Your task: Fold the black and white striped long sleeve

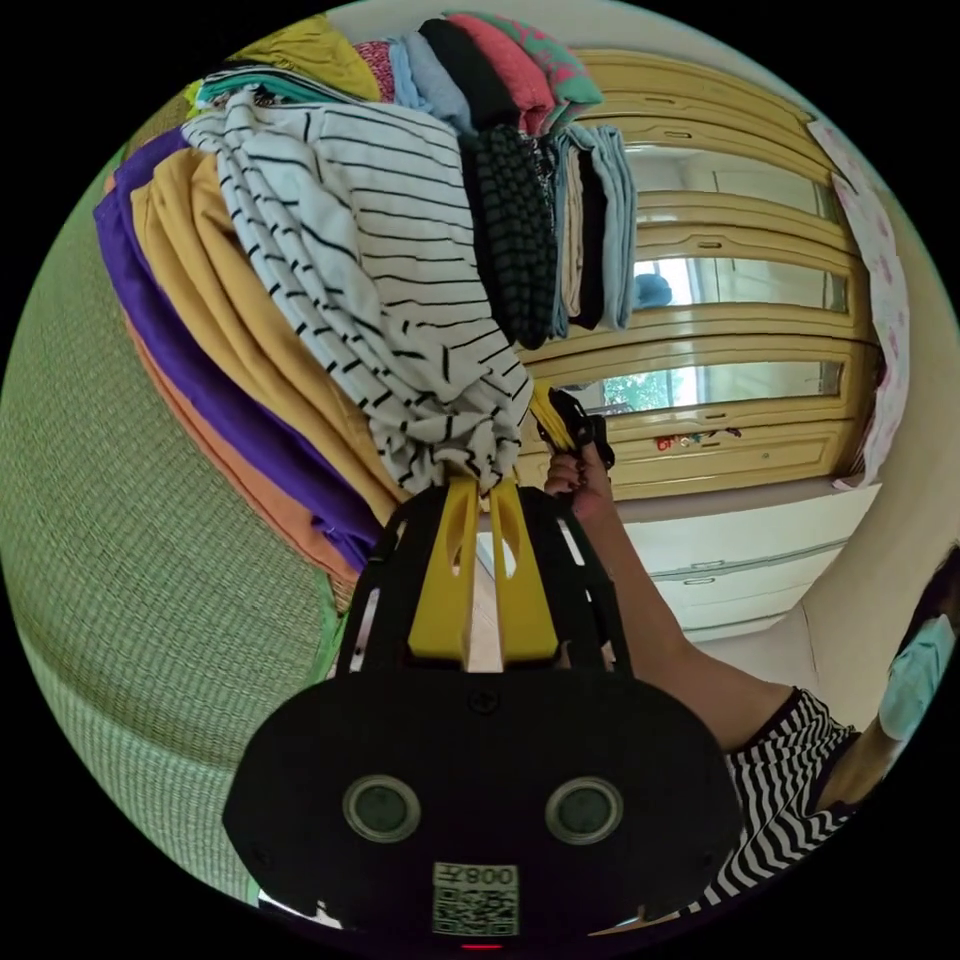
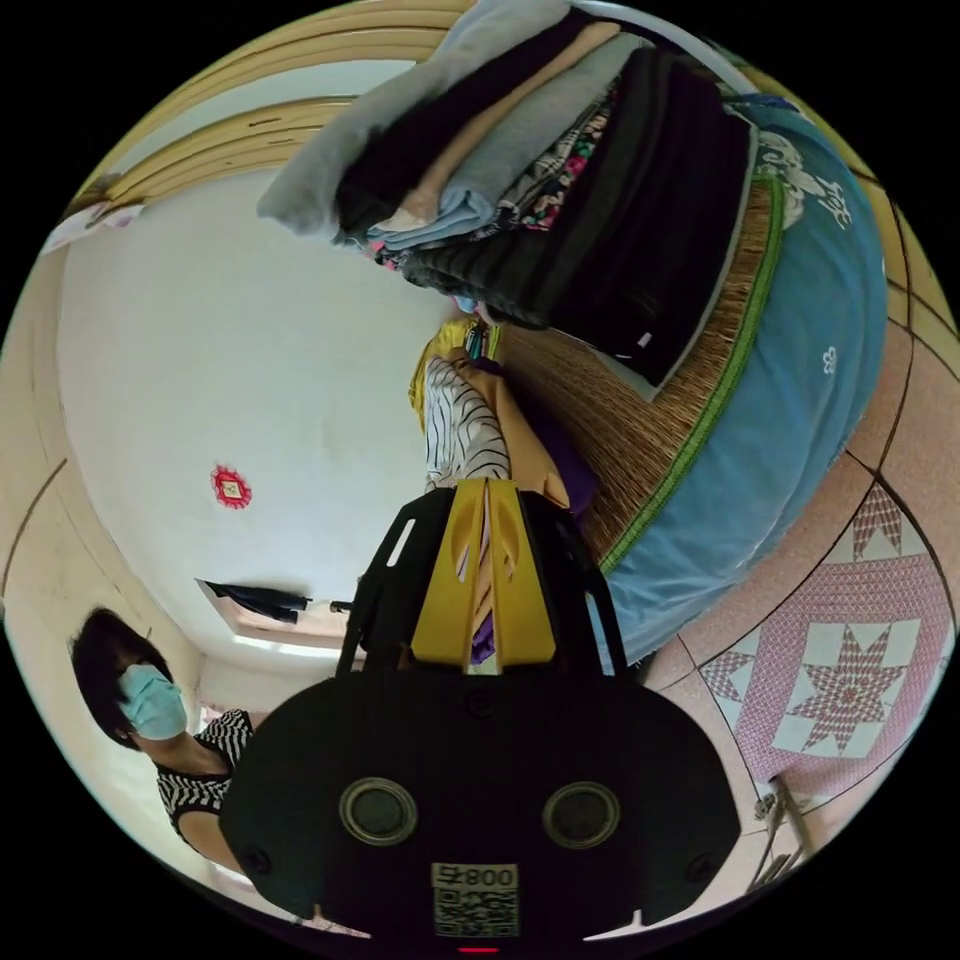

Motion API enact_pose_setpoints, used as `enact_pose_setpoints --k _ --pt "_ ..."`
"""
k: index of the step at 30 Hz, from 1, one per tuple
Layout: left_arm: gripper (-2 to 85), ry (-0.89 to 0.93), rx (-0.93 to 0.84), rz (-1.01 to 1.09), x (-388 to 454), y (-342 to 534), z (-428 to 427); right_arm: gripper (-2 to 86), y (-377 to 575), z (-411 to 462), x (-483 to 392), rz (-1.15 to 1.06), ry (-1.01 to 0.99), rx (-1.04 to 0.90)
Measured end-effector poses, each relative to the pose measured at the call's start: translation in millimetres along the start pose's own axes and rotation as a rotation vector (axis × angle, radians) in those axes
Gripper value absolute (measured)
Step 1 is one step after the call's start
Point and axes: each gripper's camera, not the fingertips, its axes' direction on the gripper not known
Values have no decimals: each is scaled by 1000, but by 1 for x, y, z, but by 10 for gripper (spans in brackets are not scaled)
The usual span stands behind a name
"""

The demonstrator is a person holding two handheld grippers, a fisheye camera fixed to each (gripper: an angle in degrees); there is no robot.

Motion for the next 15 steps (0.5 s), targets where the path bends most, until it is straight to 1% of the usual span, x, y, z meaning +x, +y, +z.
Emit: enact_pose_setpoints --k 6,9,12,15 --pt "10 -19 -54 -4 34 -16 12 1 6 -8 18 45 -23 27" --pt "5 -8 -67 6 51 -17 8 0 9 -10 9 31 11 47" --pt "3 11 -55 27 69 -15 -4 0 17 -16 -10 3 67 109" --pt "2 -26 15 83 94 -23 -21 0 32 -12 -55 -118 140 155"
